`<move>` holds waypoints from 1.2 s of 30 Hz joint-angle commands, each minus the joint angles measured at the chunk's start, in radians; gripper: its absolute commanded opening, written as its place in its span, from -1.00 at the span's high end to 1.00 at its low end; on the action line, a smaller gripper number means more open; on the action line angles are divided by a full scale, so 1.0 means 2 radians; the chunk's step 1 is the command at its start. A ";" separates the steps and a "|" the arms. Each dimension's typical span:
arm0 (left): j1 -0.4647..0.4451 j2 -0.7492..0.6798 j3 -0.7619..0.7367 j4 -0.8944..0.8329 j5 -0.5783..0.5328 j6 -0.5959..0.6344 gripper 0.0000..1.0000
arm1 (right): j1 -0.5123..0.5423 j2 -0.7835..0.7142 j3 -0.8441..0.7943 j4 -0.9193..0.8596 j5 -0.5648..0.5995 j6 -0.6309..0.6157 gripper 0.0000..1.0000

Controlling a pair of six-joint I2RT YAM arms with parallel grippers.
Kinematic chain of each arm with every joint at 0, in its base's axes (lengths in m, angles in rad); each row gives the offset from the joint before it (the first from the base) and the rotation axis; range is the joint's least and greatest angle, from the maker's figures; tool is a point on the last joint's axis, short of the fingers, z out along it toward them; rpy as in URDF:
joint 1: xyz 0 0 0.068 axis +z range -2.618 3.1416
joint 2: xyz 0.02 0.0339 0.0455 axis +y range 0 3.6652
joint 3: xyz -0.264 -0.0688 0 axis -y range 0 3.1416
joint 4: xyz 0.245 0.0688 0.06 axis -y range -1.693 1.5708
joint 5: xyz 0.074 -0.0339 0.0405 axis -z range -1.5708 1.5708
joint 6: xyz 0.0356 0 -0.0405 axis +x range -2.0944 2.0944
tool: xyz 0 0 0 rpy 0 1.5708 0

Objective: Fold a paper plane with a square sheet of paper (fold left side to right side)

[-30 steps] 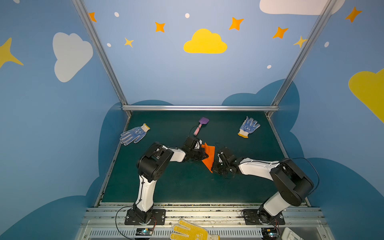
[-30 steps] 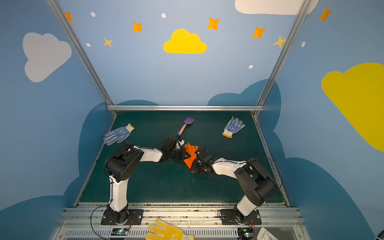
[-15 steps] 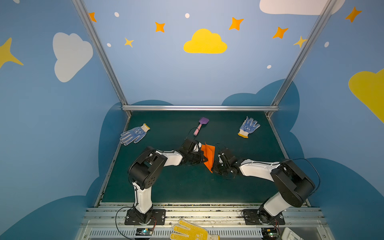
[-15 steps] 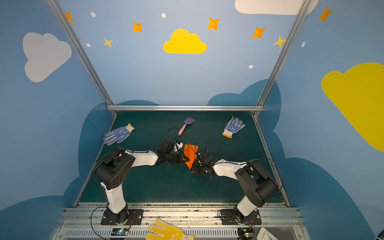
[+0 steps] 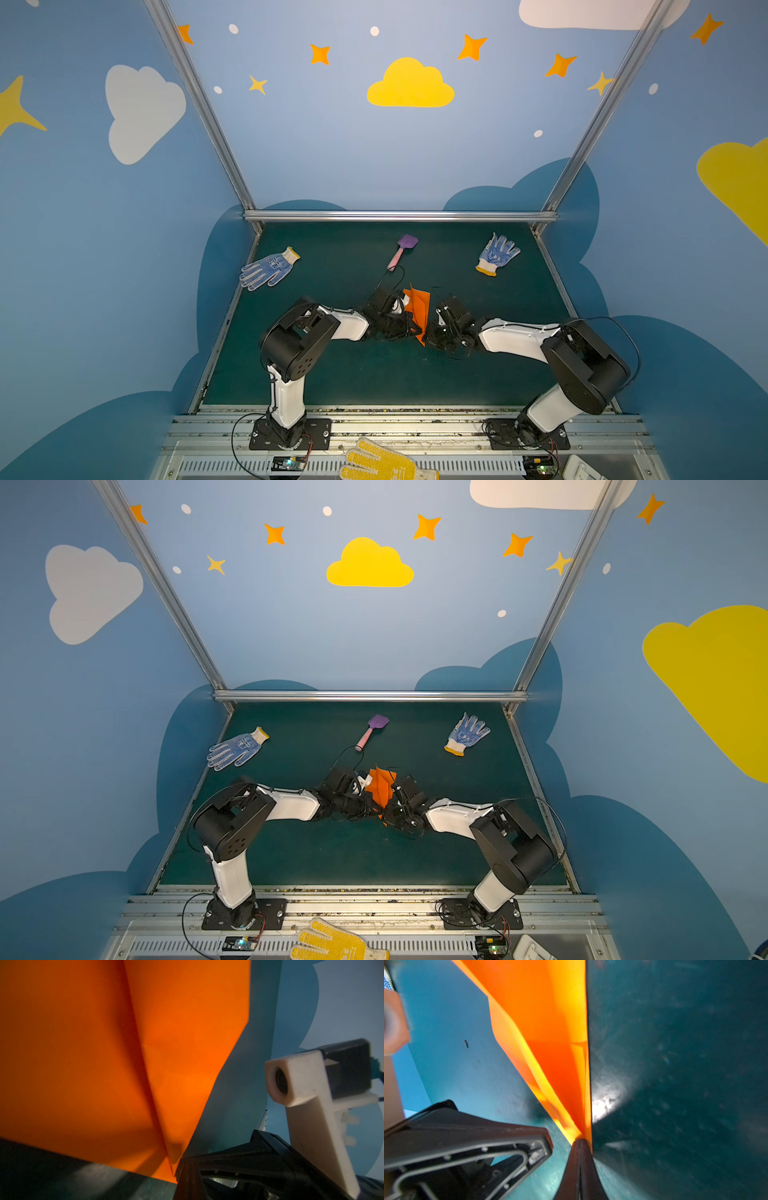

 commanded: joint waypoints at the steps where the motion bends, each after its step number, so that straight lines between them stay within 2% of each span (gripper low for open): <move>1: -0.002 0.018 -0.003 0.015 0.006 -0.002 0.93 | 0.000 0.017 -0.022 -0.062 0.021 0.003 1.00; 17: 0.001 0.047 0.021 -0.010 -0.025 0.007 0.93 | 0.000 0.016 -0.026 -0.061 0.019 0.004 1.00; 36: 0.060 0.088 0.072 -0.045 -0.041 0.029 0.93 | 0.000 0.018 -0.030 -0.057 0.019 0.005 1.00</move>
